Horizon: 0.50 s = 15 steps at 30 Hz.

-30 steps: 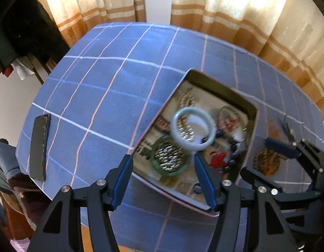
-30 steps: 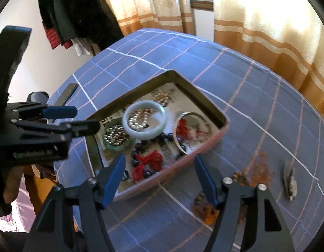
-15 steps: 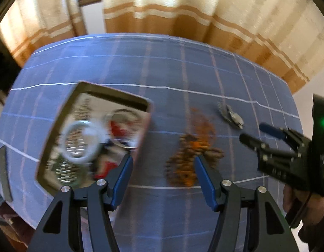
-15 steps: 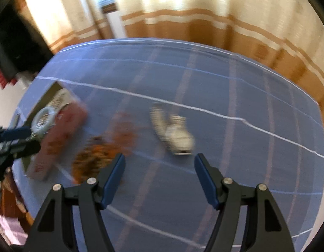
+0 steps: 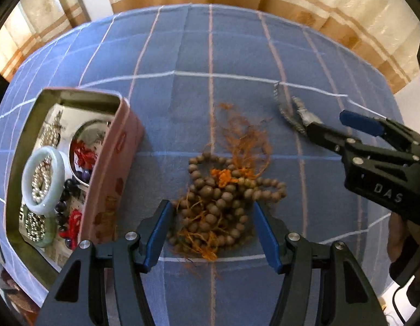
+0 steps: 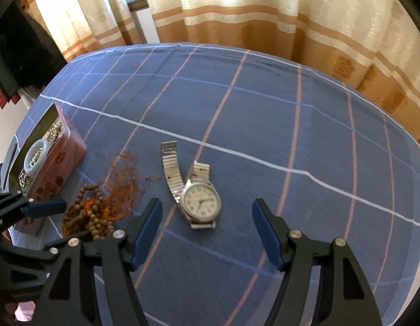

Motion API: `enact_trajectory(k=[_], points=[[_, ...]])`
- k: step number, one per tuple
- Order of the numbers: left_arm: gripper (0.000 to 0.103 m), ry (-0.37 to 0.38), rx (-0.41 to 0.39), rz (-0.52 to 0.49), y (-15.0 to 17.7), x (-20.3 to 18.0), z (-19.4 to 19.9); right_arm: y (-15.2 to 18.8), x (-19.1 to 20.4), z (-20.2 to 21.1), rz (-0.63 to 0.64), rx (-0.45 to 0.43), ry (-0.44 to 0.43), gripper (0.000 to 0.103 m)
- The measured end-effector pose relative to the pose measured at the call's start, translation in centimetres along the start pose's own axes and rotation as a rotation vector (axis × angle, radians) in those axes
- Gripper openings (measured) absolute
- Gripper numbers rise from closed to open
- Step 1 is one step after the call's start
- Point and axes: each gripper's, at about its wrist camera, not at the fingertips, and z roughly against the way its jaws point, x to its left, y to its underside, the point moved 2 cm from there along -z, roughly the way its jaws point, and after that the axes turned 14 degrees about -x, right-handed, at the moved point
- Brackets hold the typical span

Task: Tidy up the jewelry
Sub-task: 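Grasp the brown wooden bead mala with the left tool while the right tool grasps the silver wristwatch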

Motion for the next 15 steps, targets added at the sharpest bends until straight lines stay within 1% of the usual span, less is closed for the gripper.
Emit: enact_trajectory(k=[1, 4, 6, 8, 9, 10, 11, 12, 13, 15], points=[[0.062, -0.025, -0.017, -0.010, 0.0, 0.1, -0.1, 0.1, 0.1, -0.3, 0.006, 0.004, -0.004, 0.072], [0.062, -0.033, -0.001, 0.009, -0.2, 0.1, -1.2, 0.2, 0.4, -1.3, 0.027, 0.017, -0.001, 0.072], [0.062, -0.033, -0.015, 0.029, -0.3, 0.4, -1.4, 0.3, 0.7, -1.6, 0.056, 0.005, 0.012, 0.072], [0.062, -0.038, -0.028, 0.024, -0.4, 0.5, -1.5, 0.4, 1.0, -1.7, 0.089, 0.000, 0.023, 0.071], [0.062, -0.040, -0.034, 0.019, -0.4, 0.5, -1.5, 0.4, 1.2, -1.7, 0.103, -0.003, 0.029, 0.066], [0.061, -0.043, -0.039, 0.011, -0.1, 0.5, -1.4, 0.4, 1.2, -1.6, 0.117, -0.006, 0.037, 0.056], [0.053, -0.051, -0.044, -0.001, 0.0, 0.4, -1.5, 0.4, 1.3, -1.6, 0.129, -0.008, 0.039, 0.050], [0.045, -0.060, -0.051, -0.014, 0.0, 0.3, -1.4, 0.5, 1.4, -1.4, 0.137, -0.007, 0.031, 0.037], [0.043, -0.056, -0.052, -0.014, -0.1, 0.3, -1.5, 0.5, 1.5, -1.4, 0.139, 0.004, 0.021, 0.035], [0.033, -0.042, -0.052, -0.009, -0.2, 0.5, -1.5, 0.8, 1.4, -1.1, 0.136, 0.007, 0.011, 0.035]])
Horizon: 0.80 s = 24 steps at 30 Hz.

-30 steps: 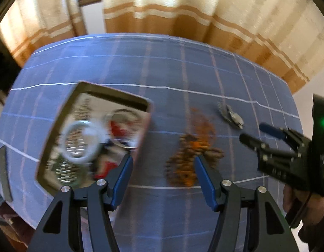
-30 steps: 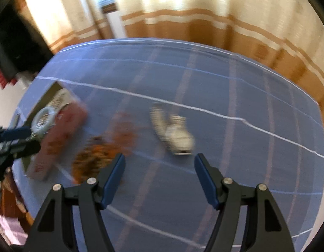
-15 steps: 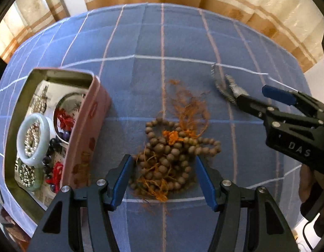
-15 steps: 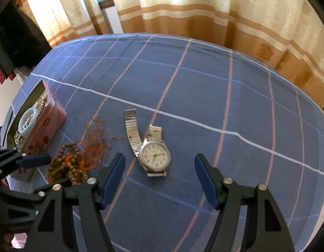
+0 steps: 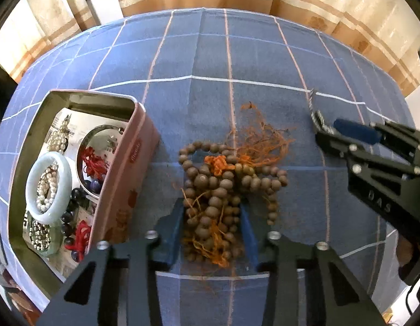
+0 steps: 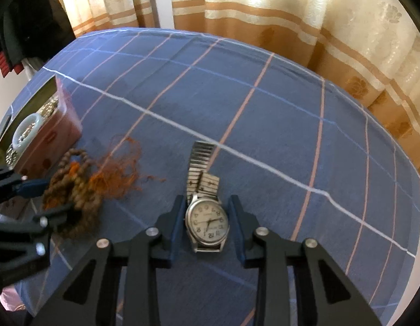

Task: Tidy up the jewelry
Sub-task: 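Grasp the brown wooden bead mala with the left tool while the right tool grasps the silver wristwatch, then carry the bead mala and wristwatch over the tin with both tools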

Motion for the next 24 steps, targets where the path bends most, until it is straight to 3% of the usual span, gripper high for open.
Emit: enact_trajectory(k=[11, 16, 20, 23, 24], points=[[0.028, 0.036, 0.002, -0.035, 0.4, 0.2, 1.5, 1.2, 1.5, 1.1, -0.027, 0.010, -0.026, 0.034], [0.028, 0.052, -0.010, -0.031, 0.9, 0.6, 2.9, 1.1, 2.3, 2.3, -0.019, -0.004, -0.023, 0.020], [0.028, 0.052, -0.020, -0.034, 1.0, 1.1, 3.9, 1.2, 2.9, 2.4, -0.008, 0.008, -0.019, 0.020], [0.028, 0.049, -0.023, -0.032, 1.0, 1.7, 4.3, 1.3, 2.8, 2.1, -0.032, 0.005, -0.017, 0.025], [0.028, 0.049, -0.024, -0.028, 1.0, 1.9, 4.3, 1.4, 2.7, 1.9, -0.045, 0.005, -0.009, 0.039]])
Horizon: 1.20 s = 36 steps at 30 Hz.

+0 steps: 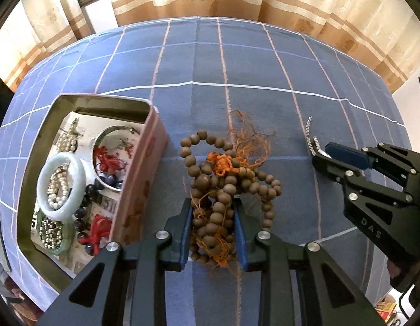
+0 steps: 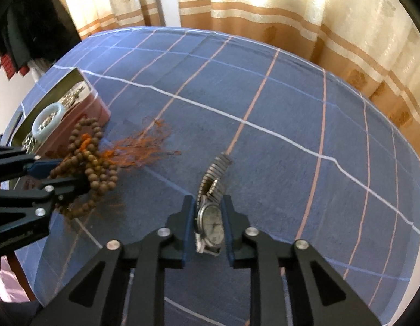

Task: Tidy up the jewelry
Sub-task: 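Carry the bead mala and wristwatch over the tin with both tools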

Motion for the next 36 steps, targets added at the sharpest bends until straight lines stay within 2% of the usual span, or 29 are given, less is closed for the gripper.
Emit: enact_trajectory(k=[1, 2, 3, 4, 5, 7, 9, 17, 18, 19, 25, 26, 27, 28, 29, 30, 36], points=[[0.028, -0.004, -0.004, 0.004, 0.0, 0.2, 0.2, 0.1, -0.1, -0.1, -0.005, 0.001, 0.012, 0.062], [0.028, -0.006, -0.006, 0.005, 0.0, 0.3, 0.3, 0.2, -0.2, -0.1, -0.008, -0.007, 0.022, 0.069], [0.028, -0.009, -0.008, 0.007, -0.2, 0.5, 0.3, 0.3, -0.4, -0.2, -0.015, -0.020, 0.031, 0.070], [0.028, -0.011, -0.012, 0.012, -0.2, 0.6, 0.4, 0.5, -0.5, -0.5, -0.022, -0.004, 0.021, 0.061], [0.028, -0.010, -0.013, 0.017, -0.3, 0.7, 0.4, 0.6, -0.4, -0.7, -0.017, -0.003, 0.023, 0.059], [0.028, -0.010, -0.022, 0.023, -0.5, 1.0, 0.6, 0.5, 0.0, -0.7, 0.002, -0.012, 0.031, 0.050], [0.028, -0.005, -0.032, 0.034, -0.7, 1.1, 0.9, 0.3, 0.3, -0.7, 0.004, -0.008, 0.017, 0.037], [0.028, 0.007, -0.065, 0.031, -1.2, 1.2, 3.0, 1.4, 1.2, 0.9, -0.014, 0.007, -0.027, 0.035], [0.028, 0.006, -0.070, 0.026, -1.2, 1.2, 3.4, 1.4, 1.5, 1.3, -0.017, 0.001, -0.033, 0.019], [0.028, 0.006, -0.076, 0.021, -1.2, 1.3, 3.7, 1.2, 1.8, 1.9, -0.012, -0.014, -0.033, 0.014], [0.028, 0.008, -0.088, 0.017, -1.2, 1.5, 4.5, 0.4, 2.8, 2.6, -0.003, -0.012, -0.065, 0.012], [0.028, 0.007, -0.087, 0.015, -1.3, 1.6, 4.5, 0.5, 2.8, 2.4, -0.007, -0.004, -0.067, 0.014], [0.028, 0.005, -0.086, 0.014, -1.3, 1.7, 4.5, 0.7, 2.8, 2.3, -0.001, 0.001, -0.059, 0.027], [0.028, 0.003, -0.087, 0.016, -1.3, 1.8, 4.5, 0.9, 2.8, 2.3, 0.005, 0.002, -0.052, 0.052], [0.028, 0.003, -0.087, 0.019, -1.2, 2.0, 4.6, 1.1, 2.9, 2.3, 0.003, -0.001, -0.056, 0.062], [0.028, 0.001, -0.087, 0.023, -1.2, 2.1, 4.6, 1.4, 2.9, 2.4, 0.000, -0.007, -0.063, 0.068], [0.028, -0.004, -0.078, 0.036, -0.5, 2.6, 4.6, 3.2, 3.2, 0.9, 0.047, 0.045, -0.055, 0.060]])
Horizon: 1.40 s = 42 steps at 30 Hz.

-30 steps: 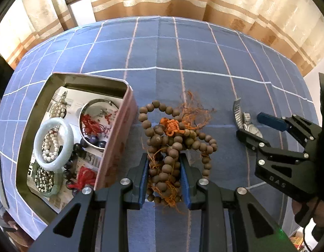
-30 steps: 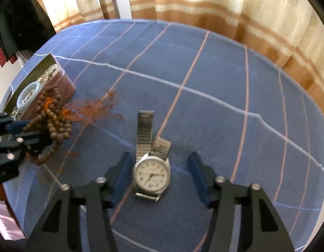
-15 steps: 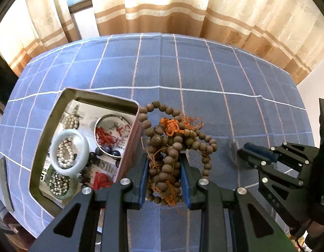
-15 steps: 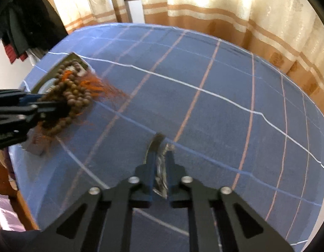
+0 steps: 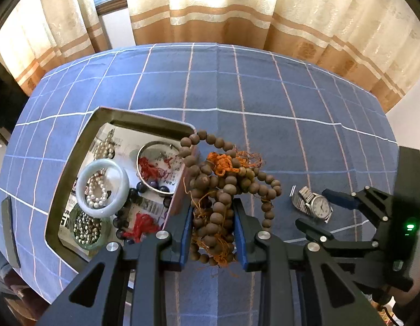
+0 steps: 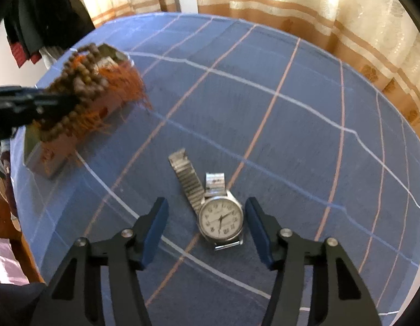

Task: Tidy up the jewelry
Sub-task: 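Carry the bead mala and wristwatch over the tin with both tools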

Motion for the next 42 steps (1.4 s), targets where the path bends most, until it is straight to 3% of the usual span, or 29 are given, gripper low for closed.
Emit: enact_trajectory(k=[3, 5, 6, 19, 29, 42], points=[[0.028, 0.001, -0.001, 0.003, 0.1, 0.1, 0.1, 0.2, 0.2, 0.1, 0.051, -0.023, 0.028, 0.058], [0.028, 0.003, -0.003, 0.005, 0.1, 0.0, 0.2, 0.3, -0.1, 0.3, 0.033, -0.027, 0.032, 0.040], [0.028, 0.003, -0.005, 0.005, 0.0, 0.0, 0.2, 0.3, -0.4, 0.4, 0.016, -0.023, 0.024, 0.039], [0.028, 0.004, -0.054, -0.021, -1.4, 0.2, 3.2, -0.7, 1.3, 4.6, -0.010, -0.077, -0.051, 0.038], [0.028, -0.014, -0.112, -0.005, -3.0, 2.0, 6.7, -5.1, 4.0, 6.6, 0.022, -0.156, -0.098, 0.038], [0.028, -0.097, -0.167, 0.023, -3.8, 7.0, 9.9, -10.6, 8.7, 7.5, 0.050, -0.242, -0.167, 0.038]])
